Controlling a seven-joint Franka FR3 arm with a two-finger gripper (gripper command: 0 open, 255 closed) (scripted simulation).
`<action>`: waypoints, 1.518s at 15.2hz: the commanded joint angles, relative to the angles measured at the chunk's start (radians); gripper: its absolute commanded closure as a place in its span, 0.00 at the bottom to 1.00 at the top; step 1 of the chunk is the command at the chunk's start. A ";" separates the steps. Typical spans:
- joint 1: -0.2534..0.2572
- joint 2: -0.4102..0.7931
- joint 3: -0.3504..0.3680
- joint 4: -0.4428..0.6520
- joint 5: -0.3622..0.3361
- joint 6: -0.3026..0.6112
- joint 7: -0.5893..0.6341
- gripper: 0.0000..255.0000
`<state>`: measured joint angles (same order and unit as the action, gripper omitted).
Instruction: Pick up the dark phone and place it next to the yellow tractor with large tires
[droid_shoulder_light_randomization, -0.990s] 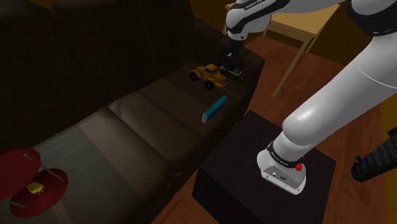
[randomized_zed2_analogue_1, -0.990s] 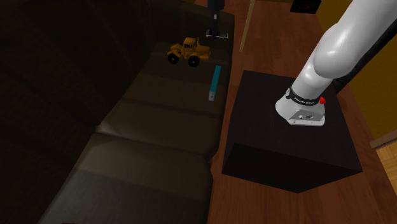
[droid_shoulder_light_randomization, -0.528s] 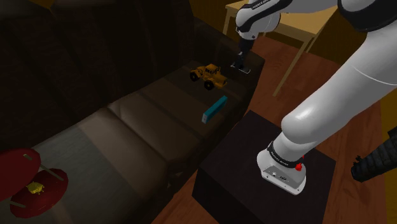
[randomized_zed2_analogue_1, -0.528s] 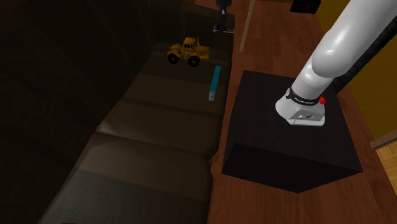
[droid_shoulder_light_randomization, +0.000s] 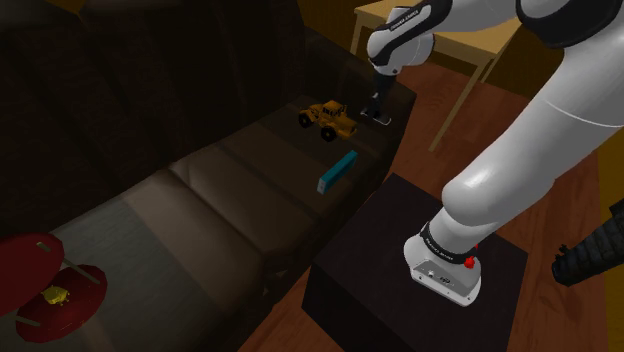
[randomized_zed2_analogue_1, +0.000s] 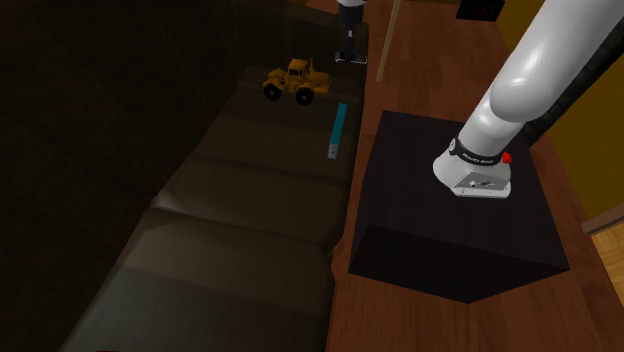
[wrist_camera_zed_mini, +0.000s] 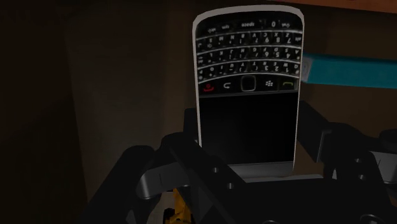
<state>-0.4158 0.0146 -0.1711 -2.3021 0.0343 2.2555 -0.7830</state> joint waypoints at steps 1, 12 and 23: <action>0.000 0.022 0.000 -0.006 0.006 0.028 -0.004 1.00; -0.003 0.134 0.006 -0.041 0.040 0.172 -0.031 1.00; -0.013 0.266 0.023 -0.048 0.087 0.309 -0.066 1.00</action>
<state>-0.4271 0.2680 -0.1503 -2.3507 0.1165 2.5522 -0.8457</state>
